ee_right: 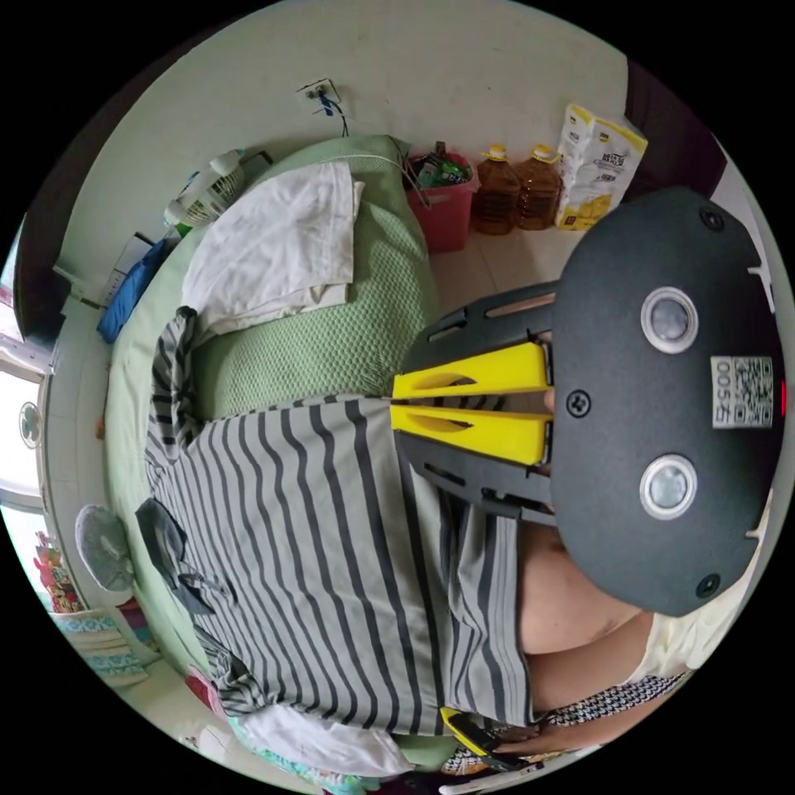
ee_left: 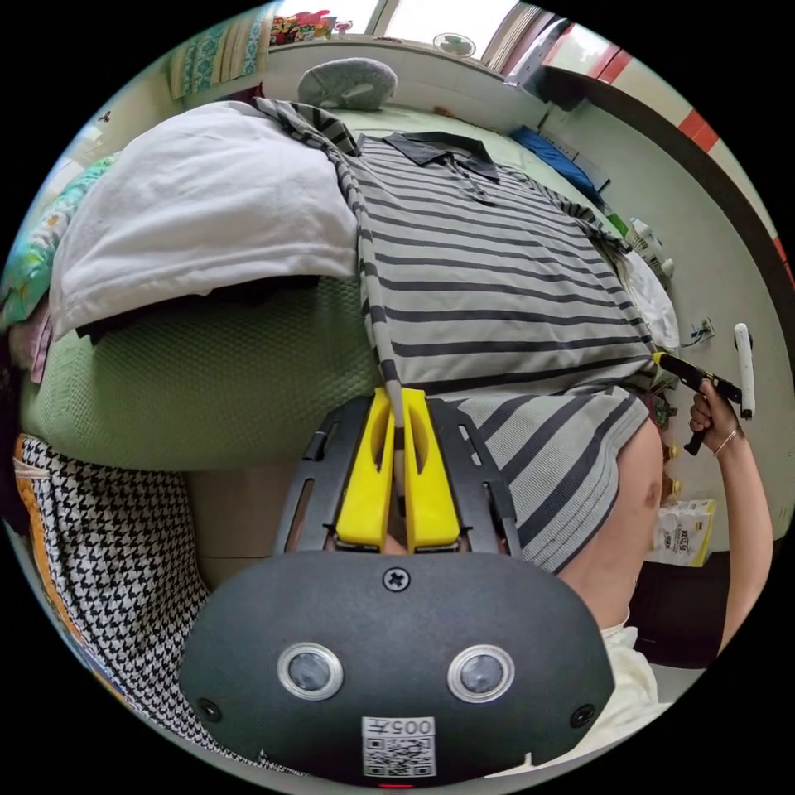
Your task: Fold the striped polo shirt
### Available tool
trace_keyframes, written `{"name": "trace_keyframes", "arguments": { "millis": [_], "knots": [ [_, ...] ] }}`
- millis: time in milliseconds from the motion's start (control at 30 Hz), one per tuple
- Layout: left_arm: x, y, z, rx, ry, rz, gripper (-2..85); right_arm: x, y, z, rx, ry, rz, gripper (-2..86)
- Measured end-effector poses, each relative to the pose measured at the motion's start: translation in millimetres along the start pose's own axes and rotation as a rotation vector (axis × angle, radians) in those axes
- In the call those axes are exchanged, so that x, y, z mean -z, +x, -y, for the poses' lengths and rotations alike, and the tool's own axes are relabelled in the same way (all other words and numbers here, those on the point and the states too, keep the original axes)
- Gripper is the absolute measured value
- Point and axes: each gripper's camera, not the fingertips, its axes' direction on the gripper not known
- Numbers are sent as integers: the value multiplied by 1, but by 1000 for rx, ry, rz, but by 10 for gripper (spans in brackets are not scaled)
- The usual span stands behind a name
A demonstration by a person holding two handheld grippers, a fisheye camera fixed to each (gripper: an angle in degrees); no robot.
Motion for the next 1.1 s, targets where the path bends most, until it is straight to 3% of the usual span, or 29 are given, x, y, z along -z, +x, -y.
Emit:
{"name": "trace_keyframes", "arguments": {
  "millis": [200,400,600,1100],
  "knots": [
    [27,7,-9,-6,13,7,13,11,1,-18,-62,-34,-220,-12],
    [43,0,-27,4,42,-31,44,37,12,-44,-87,14,-37,-12],
    [57,-1,-39,8,48,-45,30,47,6,-69,-17,-17,-159,-12],
    [68,10,-47,-24,52,-21,39,62,35,-129,-118,28,-45,-11]
  ]
}}
